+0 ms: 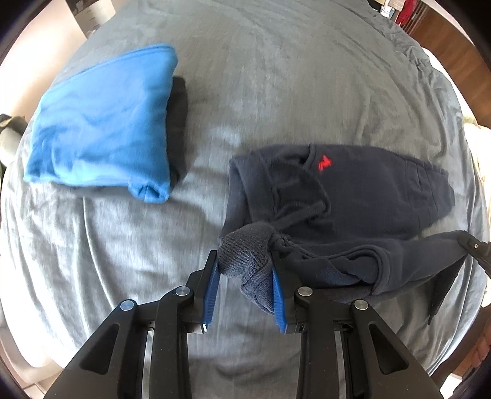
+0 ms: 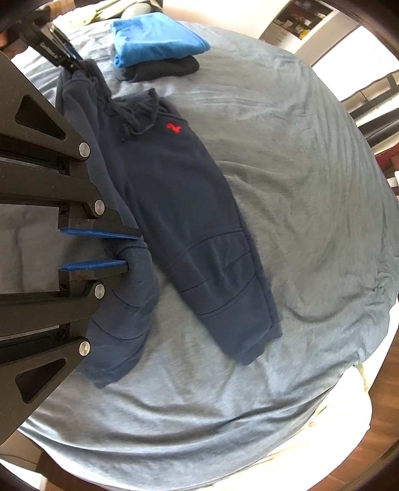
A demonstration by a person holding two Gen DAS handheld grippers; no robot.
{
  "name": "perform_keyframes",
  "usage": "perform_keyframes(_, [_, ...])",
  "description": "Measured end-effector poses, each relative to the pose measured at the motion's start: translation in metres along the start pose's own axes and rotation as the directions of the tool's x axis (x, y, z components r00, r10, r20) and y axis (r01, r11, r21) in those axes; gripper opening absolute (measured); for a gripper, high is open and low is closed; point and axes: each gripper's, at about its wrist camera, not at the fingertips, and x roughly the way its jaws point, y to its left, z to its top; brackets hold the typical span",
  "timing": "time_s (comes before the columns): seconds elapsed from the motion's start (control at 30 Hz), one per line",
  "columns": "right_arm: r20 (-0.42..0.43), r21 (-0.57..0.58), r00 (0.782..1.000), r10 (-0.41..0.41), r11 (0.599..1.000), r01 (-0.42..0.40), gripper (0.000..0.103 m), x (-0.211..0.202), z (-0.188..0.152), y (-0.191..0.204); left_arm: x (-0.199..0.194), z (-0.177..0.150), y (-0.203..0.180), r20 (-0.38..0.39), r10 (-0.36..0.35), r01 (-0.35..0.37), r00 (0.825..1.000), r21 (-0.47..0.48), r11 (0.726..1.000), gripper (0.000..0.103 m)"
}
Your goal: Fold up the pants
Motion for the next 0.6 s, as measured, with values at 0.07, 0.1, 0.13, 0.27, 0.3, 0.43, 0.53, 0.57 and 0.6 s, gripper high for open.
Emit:
perform_keyframes(0.07, [-0.01, -0.001, 1.0, -0.003, 1.0, 0.003, 0.013, 0.008, 0.011, 0.001, 0.006, 0.011, -0.003, 0.006, 0.001, -0.001, 1.0, 0.012, 1.0, 0.03])
perform_keyframes(0.1, [-0.013, 0.001, 1.0, 0.0, 1.0, 0.0, 0.013, 0.013, 0.016, 0.001, 0.008, 0.015, -0.003, 0.009, -0.001, 0.0, 1.0, 0.015, 1.0, 0.03])
perform_keyframes(0.13, [-0.016, -0.002, 1.0, 0.002, 1.0, -0.002, 0.013, 0.018, 0.023, 0.002, 0.011, 0.02, -0.004, 0.012, -0.003, 0.003, 1.0, 0.017, 1.0, 0.031])
perform_keyframes(0.27, [-0.019, -0.014, 1.0, -0.007, 1.0, 0.007, 0.013, 0.037, 0.044, 0.005, 0.027, 0.038, -0.005, 0.008, -0.015, 0.015, 1.0, 0.013, 1.0, 0.031])
perform_keyframes(0.3, [-0.022, -0.015, 1.0, -0.008, 1.0, 0.007, 0.013, 0.043, 0.049, 0.007, 0.031, 0.042, -0.006, 0.006, -0.016, 0.016, 1.0, 0.013, 1.0, 0.031])
perform_keyframes(0.43, [-0.038, -0.022, 0.999, -0.011, 1.0, 0.01, 0.013, 0.068, 0.065, 0.009, 0.047, 0.056, -0.007, 0.004, -0.019, 0.019, 1.0, 0.028, 0.999, 0.031])
perform_keyframes(0.53, [-0.049, -0.023, 0.999, -0.013, 1.0, 0.012, 0.013, 0.084, 0.072, 0.011, 0.055, 0.063, -0.008, -0.001, -0.026, 0.026, 1.0, 0.043, 0.999, 0.037])
perform_keyframes(0.57, [-0.053, -0.023, 0.998, -0.015, 1.0, 0.014, 0.013, 0.088, 0.074, 0.011, 0.056, 0.065, -0.008, 0.006, -0.026, 0.025, 1.0, 0.056, 0.998, 0.041])
perform_keyframes(0.6, [-0.057, -0.023, 0.998, -0.014, 1.0, 0.013, 0.013, 0.092, 0.076, 0.011, 0.056, 0.067, -0.009, 0.022, -0.017, 0.015, 1.0, 0.079, 0.997, 0.045])
